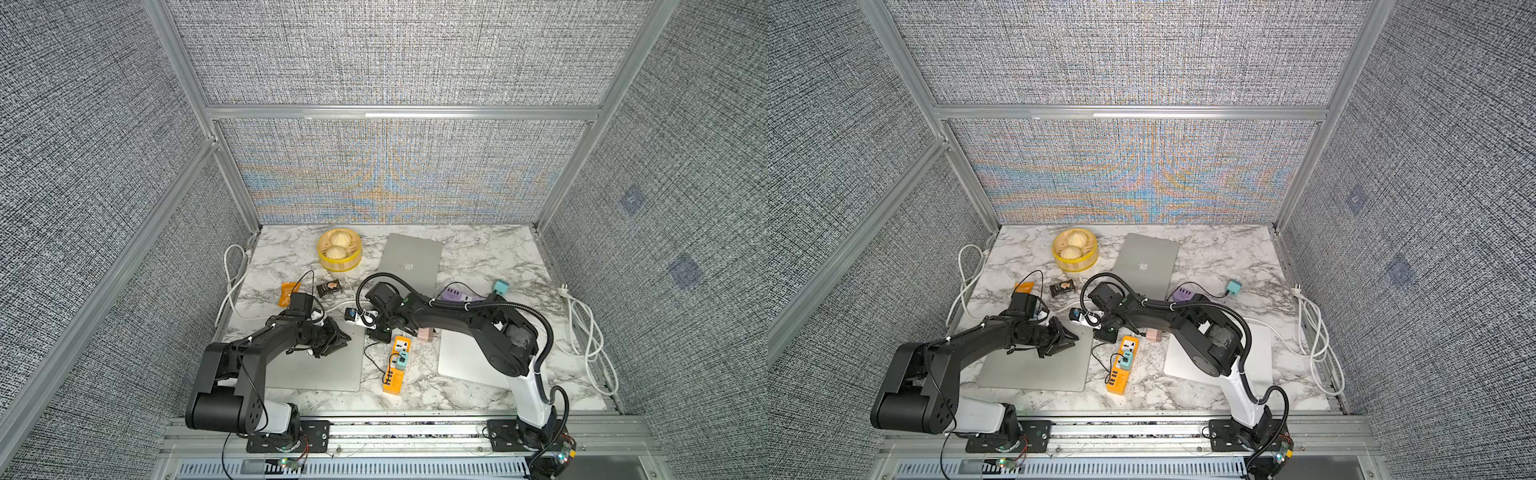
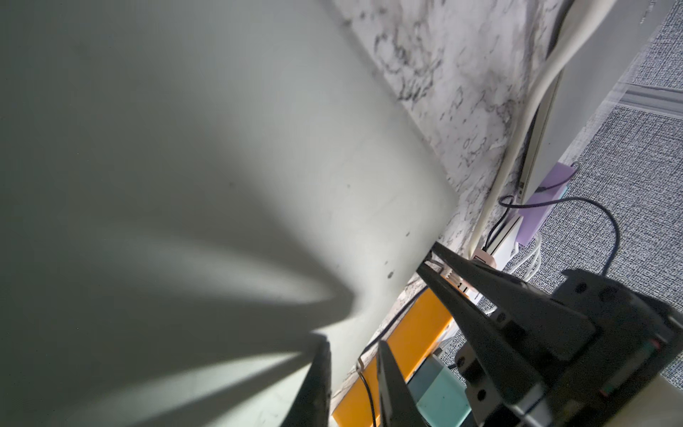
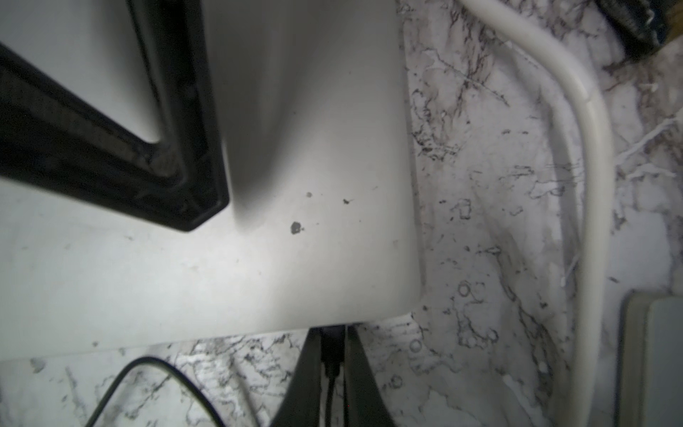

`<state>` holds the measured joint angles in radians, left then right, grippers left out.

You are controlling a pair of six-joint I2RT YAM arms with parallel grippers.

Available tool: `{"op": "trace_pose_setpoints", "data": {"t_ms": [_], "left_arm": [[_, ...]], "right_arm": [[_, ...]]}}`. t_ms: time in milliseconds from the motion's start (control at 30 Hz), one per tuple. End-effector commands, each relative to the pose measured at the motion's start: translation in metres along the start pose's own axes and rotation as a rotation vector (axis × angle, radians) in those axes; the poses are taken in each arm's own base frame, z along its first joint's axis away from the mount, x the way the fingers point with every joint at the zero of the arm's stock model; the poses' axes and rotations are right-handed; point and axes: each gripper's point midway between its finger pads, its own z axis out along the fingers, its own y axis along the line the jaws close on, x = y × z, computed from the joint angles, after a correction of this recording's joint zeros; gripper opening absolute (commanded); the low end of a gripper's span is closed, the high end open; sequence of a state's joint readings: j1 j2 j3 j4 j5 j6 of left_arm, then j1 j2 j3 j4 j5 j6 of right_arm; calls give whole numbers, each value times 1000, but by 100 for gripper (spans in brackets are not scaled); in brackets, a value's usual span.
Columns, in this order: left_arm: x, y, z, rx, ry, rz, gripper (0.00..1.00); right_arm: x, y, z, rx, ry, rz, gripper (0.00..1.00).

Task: Unplug the laptop charger
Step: Remove the charging cable from the laptop.

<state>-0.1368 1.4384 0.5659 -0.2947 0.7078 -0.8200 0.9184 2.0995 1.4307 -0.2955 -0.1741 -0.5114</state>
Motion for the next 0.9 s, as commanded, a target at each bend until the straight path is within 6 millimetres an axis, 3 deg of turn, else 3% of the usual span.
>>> {"op": "trace_pose_setpoints", "data": {"t_ms": [0,167,333,500,633,867], "left_arm": [[-3,6,3,-16,-16,-6,23],[-2,13,5,-34,-18,-13,23],[-2,14,4,-36,-24,-13,23],[-1,9,-1,-28,-30,-6,23],[1,5,-5,-23,-33,2,23],[9,-3,-13,11,-36,12,23]], "right_arm": [[16,6,-4,-13,67,-8,10],[22,8,-6,-15,86,-17,9],[16,7,-10,-14,66,2,10],[0,7,-20,-24,13,52,24],[-18,1,-37,-3,-49,73,35],[-38,-9,-85,77,-167,94,38]]}}
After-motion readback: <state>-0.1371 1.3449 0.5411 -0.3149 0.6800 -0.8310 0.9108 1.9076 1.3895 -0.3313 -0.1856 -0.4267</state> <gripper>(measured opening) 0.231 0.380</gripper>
